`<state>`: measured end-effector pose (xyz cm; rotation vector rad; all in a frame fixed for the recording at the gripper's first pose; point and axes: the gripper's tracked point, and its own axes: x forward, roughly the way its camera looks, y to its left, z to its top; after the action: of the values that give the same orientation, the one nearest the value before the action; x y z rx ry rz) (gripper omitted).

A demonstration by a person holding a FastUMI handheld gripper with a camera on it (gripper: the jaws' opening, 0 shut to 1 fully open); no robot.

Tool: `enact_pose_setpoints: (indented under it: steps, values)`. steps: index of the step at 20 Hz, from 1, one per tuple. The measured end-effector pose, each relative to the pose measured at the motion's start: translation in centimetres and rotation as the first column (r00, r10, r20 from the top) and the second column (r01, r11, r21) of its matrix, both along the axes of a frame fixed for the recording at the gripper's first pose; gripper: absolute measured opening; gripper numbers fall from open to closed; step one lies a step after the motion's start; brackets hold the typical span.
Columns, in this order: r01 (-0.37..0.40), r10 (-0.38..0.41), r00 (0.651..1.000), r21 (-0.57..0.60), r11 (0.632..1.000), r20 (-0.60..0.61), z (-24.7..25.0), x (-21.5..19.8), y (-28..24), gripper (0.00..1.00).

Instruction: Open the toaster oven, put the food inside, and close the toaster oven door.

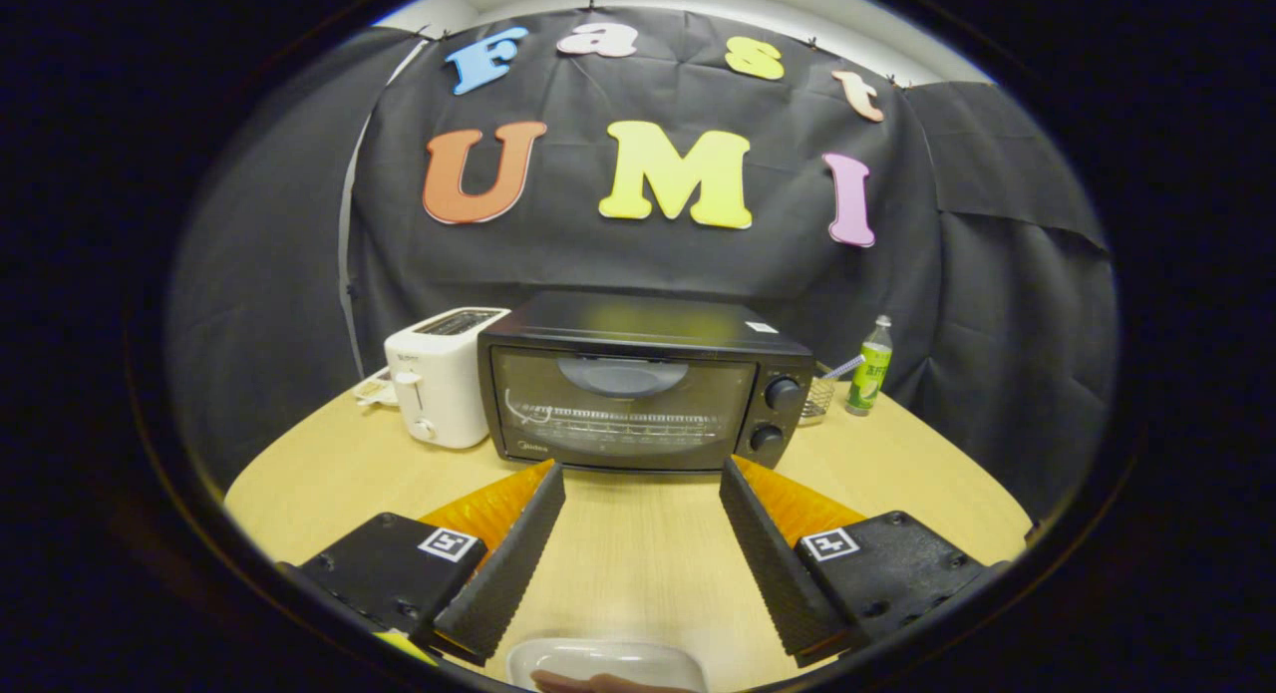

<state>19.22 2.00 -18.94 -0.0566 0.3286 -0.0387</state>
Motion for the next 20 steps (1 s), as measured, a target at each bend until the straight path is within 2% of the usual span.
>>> enact_pose_setpoints:
  steps: [4,7,13,20]
  values:
    - [0.009,-0.008,0.999,-0.031,0.999,0.043,3.8,-2.8,0.2,1.00]
    - [0.016,-0.017,0.996,0.011,1.000,0.089,7.6,-5.6,0.3,1.00]
    - [0.088,-0.101,0.975,0.073,0.993,0.199,15.0,-11.7,-2.0,1.00]
    - [0.109,-0.122,0.957,0.063,0.992,0.265,19.7,-17.7,-3.3,1.00]
